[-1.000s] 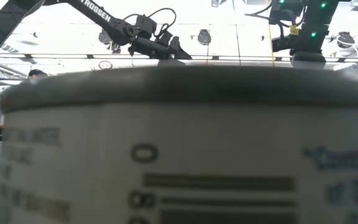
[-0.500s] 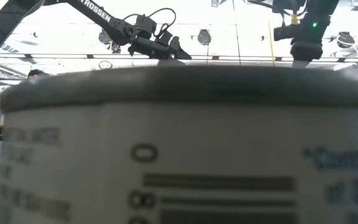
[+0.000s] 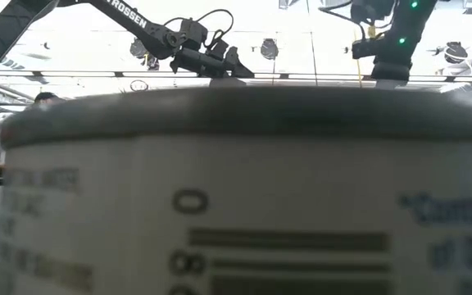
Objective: Stack canned seafood by type on shelf
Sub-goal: Stack the blue pink tuna can on top of the other blue pink tuna can on the shelf
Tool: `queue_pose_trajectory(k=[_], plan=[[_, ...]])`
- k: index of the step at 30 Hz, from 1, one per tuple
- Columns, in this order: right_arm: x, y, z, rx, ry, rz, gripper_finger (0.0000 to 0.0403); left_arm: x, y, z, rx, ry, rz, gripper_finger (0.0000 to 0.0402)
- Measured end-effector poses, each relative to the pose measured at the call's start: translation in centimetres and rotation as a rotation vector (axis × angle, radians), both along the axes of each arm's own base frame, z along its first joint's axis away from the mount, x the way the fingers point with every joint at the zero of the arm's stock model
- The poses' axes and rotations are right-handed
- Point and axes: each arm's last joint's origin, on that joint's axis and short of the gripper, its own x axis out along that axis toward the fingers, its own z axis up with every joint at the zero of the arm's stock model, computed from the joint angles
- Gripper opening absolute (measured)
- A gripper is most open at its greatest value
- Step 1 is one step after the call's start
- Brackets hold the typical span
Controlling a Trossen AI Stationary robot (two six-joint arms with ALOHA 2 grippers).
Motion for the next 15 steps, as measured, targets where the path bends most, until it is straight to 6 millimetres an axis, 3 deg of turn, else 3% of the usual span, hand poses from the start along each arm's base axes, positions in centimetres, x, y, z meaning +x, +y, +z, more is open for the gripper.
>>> queue_pose_trajectory(k=[15], plan=[[1.1, -4.1, -1.5, -0.008, 0.017, -0.093, 0.0, 0.0, 0.0, 0.0, -0.001, -0.001, -0.001, 0.0306]])
